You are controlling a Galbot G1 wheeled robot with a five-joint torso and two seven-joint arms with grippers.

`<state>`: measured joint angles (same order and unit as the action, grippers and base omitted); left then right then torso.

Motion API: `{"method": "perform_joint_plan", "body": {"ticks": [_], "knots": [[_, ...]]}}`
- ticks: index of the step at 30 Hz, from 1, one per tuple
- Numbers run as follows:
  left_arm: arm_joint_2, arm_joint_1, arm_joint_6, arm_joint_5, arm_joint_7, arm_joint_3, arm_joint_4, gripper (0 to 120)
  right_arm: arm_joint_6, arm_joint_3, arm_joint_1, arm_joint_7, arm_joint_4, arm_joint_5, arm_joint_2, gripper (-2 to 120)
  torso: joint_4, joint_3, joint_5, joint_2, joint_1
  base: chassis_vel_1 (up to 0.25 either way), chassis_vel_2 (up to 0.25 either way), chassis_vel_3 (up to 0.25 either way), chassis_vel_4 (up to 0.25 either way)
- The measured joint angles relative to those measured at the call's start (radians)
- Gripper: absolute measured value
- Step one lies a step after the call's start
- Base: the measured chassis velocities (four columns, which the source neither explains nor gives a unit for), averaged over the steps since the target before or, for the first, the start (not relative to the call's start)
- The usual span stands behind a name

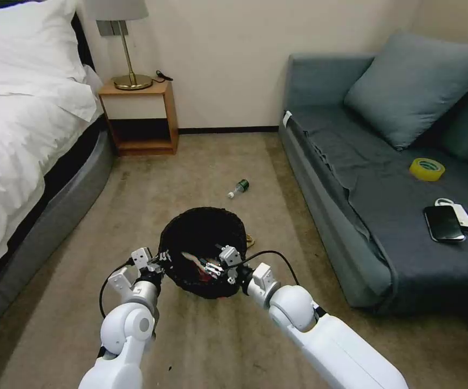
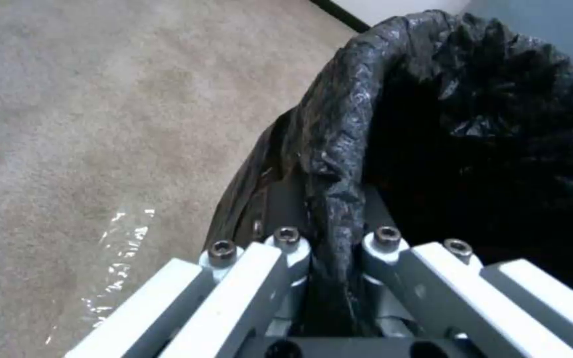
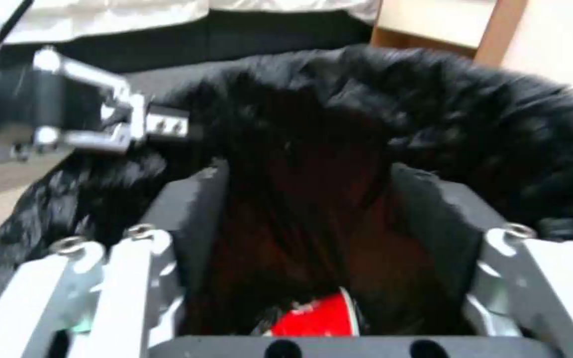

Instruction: Pick up the trash bin, then pick up the garbage on the floor and place it into the trash bin.

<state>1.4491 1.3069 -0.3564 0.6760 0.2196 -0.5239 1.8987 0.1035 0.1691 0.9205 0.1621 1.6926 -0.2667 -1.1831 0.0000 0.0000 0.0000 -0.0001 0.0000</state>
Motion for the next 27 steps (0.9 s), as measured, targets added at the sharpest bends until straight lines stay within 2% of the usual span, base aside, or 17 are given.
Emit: {"method": "perform_joint_plan", "body": {"ticks": [4, 6, 8, 10, 12, 14, 16, 17, 20, 27], "knots": [[0.002, 0.024, 0.002, 0.007, 0.001, -0.028, 0.022, 4, -0.045, -0.057, 0.022, -0.02, 0.066, 0.033, 0.012, 88, 0.0, 0.0, 0.0, 0.0, 0.0, 0.0, 0.0, 0.0, 0.0], [0.002, 0.028, 0.002, 0.009, 0.001, -0.034, 0.026, 4, -0.05, -0.07, 0.028, -0.021, 0.075, 0.039, 0.014, 89, 0.0001, 0.0, 0.0, 0.0, 0.0, 0.0, 0.0, 0.0, 0.0], [0.003, 0.05, 0.005, 0.018, 0.004, -0.065, 0.051, 4, -0.074, -0.146, 0.073, -0.024, 0.12, 0.066, 0.018, 98, 0.0, 0.0, 0.0, 0.0, 0.0, 0.0, 0.0, 0.0, 0.0], [0.003, 0.072, 0.008, 0.025, 0.008, -0.093, 0.073, 4, -0.096, -0.223, 0.118, -0.022, 0.153, 0.092, 0.018, 99, -0.0001, 0.0, 0.0, 0.0, 0.0, 0.0, 0.0, 0.0, 0.0], [0.003, 0.078, 0.009, 0.026, 0.01, -0.102, 0.08, 4, -0.101, -0.241, 0.131, -0.021, 0.16, 0.097, 0.018, 100, -0.0001, 0.0, 0.0, 0.0, 0.0, 0.0, 0.0, 0.0, 0.0], [0.006, 0.113, 0.012, 0.034, 0.024, -0.138, 0.116, 4, -0.124, -0.335, 0.203, -0.016, 0.203, 0.113, 0.013, 100, -0.0001, 0.0, 0.0, 0.0, 0.0, 0.0, 0.0, 0.0, 0.0], [0.007, 0.118, 0.012, 0.035, 0.027, -0.143, 0.121, 4, -0.127, -0.348, 0.212, -0.015, 0.209, 0.116, 0.01, 100, -0.0002, 0.0, 0.0, 0.0, 0.0, 0.0, 0.0, 0.0, 0.0], [0.013, 0.141, 0.012, 0.039, 0.033, -0.164, 0.144, 4, -0.141, -0.407, 0.262, -0.01, 0.241, 0.136, -0.01, 100, 0.0, 0.0, 0.0002, 0.0, 0.0, 0.0, 0.0, 0.0, 0.0], [0.02, 0.165, 0.012, 0.042, 0.034, -0.186, 0.158, 4, -0.158, -0.467, 0.334, -0.001, 0.285, 0.171, -0.044, 100, -0.0001, 0.0, 0.0, 0.0, 0.0, 0.0, 0.0, 0.0, 0.0], [0.03, 0.199, 0.012, 0.055, 0.041, -0.232, 0.203, 4, -0.223, -0.562, 0.451, 0.01, 0.358, 0.26, -0.116, 100, 0.0, 0.0, 0.0, 0.0, 0.0, 0.0, 0.0, 0.0, 0.0]]}}
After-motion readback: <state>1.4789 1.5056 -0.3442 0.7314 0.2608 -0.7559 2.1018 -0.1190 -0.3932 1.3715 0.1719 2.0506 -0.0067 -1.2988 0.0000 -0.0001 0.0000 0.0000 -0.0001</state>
